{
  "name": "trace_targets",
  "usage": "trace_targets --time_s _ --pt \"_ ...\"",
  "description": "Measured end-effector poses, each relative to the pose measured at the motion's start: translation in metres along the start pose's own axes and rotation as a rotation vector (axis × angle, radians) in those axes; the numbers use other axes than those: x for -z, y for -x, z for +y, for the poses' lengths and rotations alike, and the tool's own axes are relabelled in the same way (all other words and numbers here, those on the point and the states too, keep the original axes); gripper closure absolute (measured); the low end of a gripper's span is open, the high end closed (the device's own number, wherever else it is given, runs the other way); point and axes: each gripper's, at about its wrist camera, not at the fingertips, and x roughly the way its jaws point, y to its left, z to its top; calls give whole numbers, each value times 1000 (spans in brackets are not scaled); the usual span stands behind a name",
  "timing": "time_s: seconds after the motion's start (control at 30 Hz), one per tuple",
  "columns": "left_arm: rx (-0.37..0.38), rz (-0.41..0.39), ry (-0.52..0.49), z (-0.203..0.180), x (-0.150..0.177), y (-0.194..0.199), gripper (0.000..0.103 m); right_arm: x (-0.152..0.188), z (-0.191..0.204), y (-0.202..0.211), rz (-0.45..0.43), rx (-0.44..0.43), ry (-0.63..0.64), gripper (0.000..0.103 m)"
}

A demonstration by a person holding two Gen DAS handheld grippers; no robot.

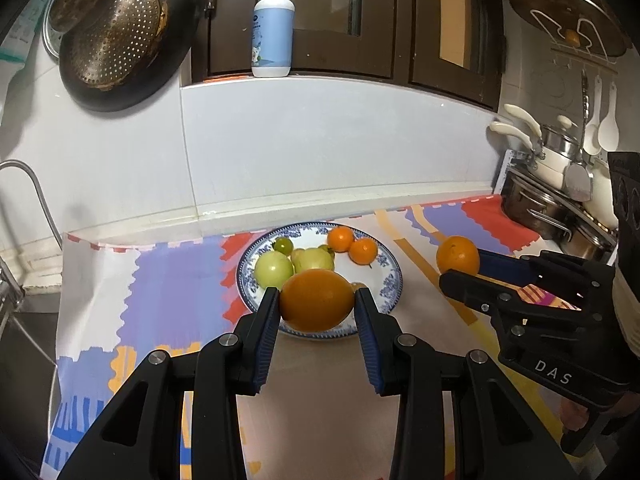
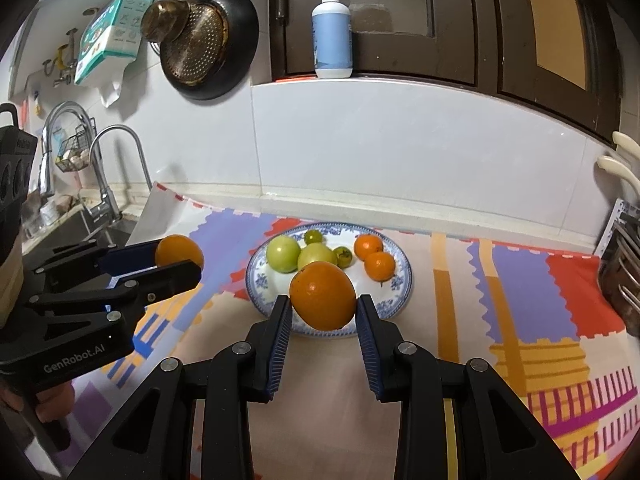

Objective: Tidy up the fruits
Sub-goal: 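Carry both oranges in the tools over the plate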

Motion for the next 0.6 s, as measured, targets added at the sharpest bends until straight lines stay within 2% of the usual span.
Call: trace_targets --time_s 0.3,0.6 --pt "-15 1 10 5 -14 -22 66 -18 -11 -19 -10 2 -10 69" --pt "-25 58 25 13 -18 -60 66 -31 -23 -55 13 -1 -16 69"
